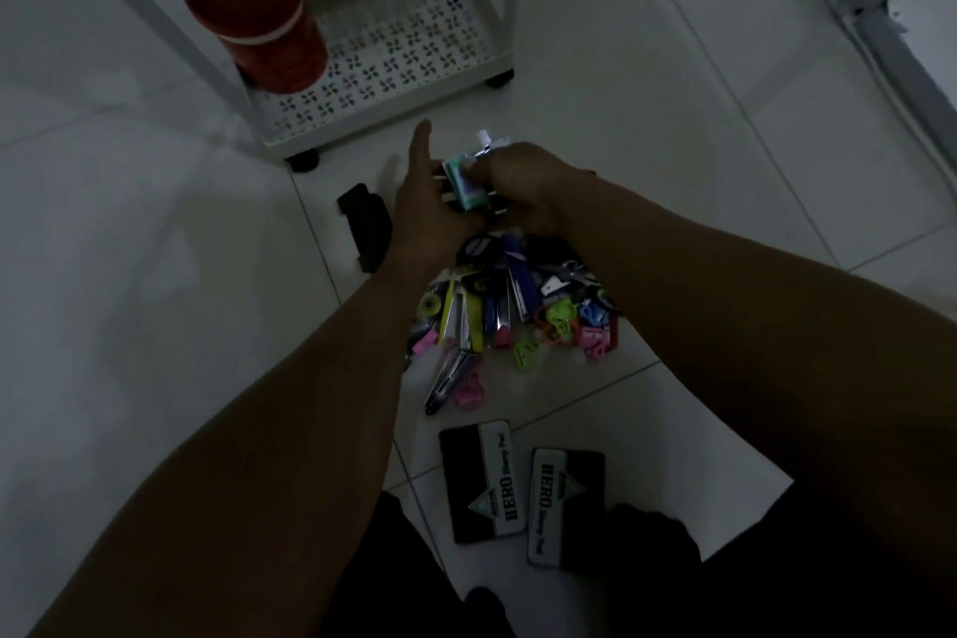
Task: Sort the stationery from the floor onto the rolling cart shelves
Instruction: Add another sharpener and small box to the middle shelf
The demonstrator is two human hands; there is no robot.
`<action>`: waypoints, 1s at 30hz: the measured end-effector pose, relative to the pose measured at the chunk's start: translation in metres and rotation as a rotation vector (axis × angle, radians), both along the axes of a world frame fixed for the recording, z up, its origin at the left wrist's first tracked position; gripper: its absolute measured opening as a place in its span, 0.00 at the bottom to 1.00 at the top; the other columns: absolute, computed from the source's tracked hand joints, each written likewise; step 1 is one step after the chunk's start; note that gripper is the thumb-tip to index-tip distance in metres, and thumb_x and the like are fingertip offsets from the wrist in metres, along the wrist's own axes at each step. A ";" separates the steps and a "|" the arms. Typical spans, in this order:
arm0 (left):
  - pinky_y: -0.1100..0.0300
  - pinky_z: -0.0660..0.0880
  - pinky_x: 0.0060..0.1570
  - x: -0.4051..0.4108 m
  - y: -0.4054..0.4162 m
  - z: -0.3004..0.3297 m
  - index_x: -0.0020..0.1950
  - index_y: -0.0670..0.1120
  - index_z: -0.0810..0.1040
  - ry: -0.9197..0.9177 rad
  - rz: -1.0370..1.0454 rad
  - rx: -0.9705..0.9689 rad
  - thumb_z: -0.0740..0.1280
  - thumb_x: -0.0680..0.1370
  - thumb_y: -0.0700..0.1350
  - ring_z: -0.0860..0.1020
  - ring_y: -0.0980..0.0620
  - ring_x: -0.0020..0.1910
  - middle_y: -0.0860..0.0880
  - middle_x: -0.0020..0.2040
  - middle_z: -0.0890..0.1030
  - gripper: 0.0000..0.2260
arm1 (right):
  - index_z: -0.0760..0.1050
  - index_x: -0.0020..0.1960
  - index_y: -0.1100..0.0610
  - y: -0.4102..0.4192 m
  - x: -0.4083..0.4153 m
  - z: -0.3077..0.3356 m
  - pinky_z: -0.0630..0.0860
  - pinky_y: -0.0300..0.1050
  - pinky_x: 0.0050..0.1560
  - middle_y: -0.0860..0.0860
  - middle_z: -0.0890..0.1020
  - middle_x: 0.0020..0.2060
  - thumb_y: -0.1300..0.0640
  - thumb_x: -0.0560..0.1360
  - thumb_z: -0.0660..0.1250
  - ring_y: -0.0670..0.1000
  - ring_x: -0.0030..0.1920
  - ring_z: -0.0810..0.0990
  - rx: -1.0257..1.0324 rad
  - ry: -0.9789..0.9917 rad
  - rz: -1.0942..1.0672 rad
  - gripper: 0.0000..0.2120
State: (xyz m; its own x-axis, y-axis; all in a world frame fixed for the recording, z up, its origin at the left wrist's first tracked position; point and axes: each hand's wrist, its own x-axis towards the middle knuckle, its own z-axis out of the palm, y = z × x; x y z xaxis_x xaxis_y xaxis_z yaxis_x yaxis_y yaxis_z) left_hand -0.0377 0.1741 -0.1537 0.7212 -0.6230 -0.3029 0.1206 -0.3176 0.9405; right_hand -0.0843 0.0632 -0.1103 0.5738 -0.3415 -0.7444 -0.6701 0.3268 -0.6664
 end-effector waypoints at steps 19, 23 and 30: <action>0.49 0.80 0.50 0.016 0.026 0.026 0.64 0.41 0.76 0.675 0.124 0.082 0.61 0.81 0.52 0.79 0.42 0.57 0.40 0.59 0.79 0.18 | 0.69 0.66 0.62 0.033 -0.013 0.010 0.80 0.47 0.42 0.62 0.77 0.54 0.60 0.80 0.63 0.55 0.45 0.79 0.015 -0.125 -0.033 0.16; 0.46 0.78 0.53 0.020 0.023 0.028 0.69 0.36 0.68 0.860 0.194 -0.111 0.58 0.82 0.51 0.77 0.38 0.61 0.35 0.64 0.75 0.22 | 0.73 0.64 0.62 0.027 -0.002 0.013 0.75 0.34 0.37 0.59 0.78 0.56 0.58 0.79 0.64 0.52 0.48 0.77 -0.366 -0.132 0.222 0.15; 0.49 0.78 0.48 0.038 0.010 0.033 0.65 0.40 0.71 0.863 0.194 -0.133 0.58 0.83 0.46 0.79 0.43 0.53 0.39 0.58 0.78 0.14 | 0.73 0.61 0.60 0.012 0.017 0.013 0.74 0.45 0.51 0.57 0.76 0.60 0.49 0.75 0.69 0.56 0.56 0.78 -0.684 -0.098 0.470 0.20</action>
State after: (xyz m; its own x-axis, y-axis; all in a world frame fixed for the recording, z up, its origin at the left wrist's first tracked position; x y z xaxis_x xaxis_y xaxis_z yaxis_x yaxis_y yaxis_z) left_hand 0.0007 0.1837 -0.1211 0.3725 -0.5822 -0.7226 0.8434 -0.1124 0.5254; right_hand -0.0675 0.0754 -0.0968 0.8204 -0.4092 -0.3995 -0.5647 -0.4697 -0.6786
